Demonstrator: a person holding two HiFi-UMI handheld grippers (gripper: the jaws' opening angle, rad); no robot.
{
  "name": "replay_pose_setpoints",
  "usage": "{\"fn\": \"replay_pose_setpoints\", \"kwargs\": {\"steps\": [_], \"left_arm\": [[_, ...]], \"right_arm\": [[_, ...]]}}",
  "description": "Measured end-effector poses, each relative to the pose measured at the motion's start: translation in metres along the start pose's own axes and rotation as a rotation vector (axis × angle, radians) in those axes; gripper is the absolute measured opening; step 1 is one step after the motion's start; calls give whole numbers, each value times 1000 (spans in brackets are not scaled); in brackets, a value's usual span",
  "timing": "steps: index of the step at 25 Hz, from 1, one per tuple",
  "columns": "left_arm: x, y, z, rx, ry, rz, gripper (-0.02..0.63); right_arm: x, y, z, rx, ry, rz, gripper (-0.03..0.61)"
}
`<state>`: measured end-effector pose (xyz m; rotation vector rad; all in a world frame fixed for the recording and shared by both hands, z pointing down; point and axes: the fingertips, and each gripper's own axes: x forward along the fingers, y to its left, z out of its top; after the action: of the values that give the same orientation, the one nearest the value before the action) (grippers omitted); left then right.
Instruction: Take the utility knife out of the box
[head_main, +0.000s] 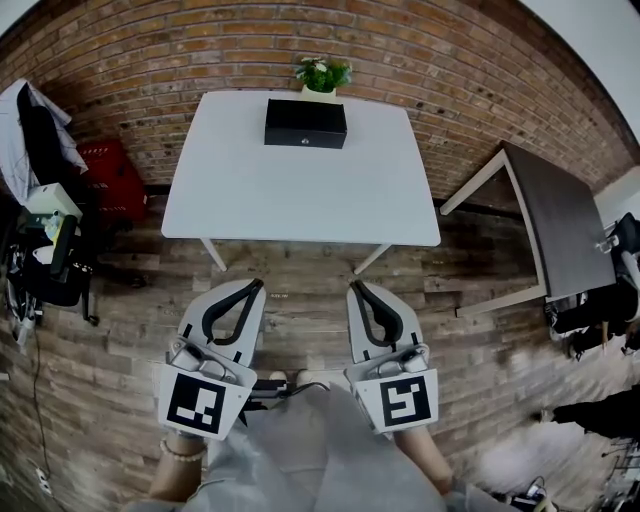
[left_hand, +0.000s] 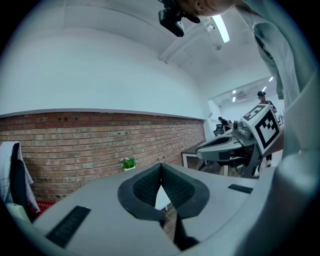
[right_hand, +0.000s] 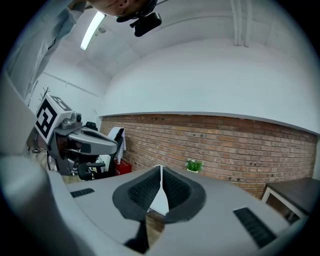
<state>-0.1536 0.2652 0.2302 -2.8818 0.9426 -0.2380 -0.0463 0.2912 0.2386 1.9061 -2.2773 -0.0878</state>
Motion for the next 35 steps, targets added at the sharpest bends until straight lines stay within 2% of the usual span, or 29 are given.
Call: {"fn": "replay_pose_setpoints", "kwargs": {"steps": [7,11,18,22,29,32,35], "left_arm": [[-15,5,-3,59,-13,-41,18],[-21,12,-3,37,-29,-34,18],[-13,21,-2,48,-42,-23,17],[2,28,-1,105,-48,-28,17],[51,53,-2,44,-45,16,18],[79,60,1,108,-35,-3,18],[110,70,0,117,-20,-2,17]], "right_arm": [[-6,16,-6,28,24,-42,49],[-7,24,-12,19,56,-42,49],[6,18,-8,6,42,-45,49],[24,7,-5,1,20,-40,49],[71,-26,-2,2,-24,-15,49],[92,-44,-9,5,1,2,49],[120,-65,-16,7,22,22,49]]}}
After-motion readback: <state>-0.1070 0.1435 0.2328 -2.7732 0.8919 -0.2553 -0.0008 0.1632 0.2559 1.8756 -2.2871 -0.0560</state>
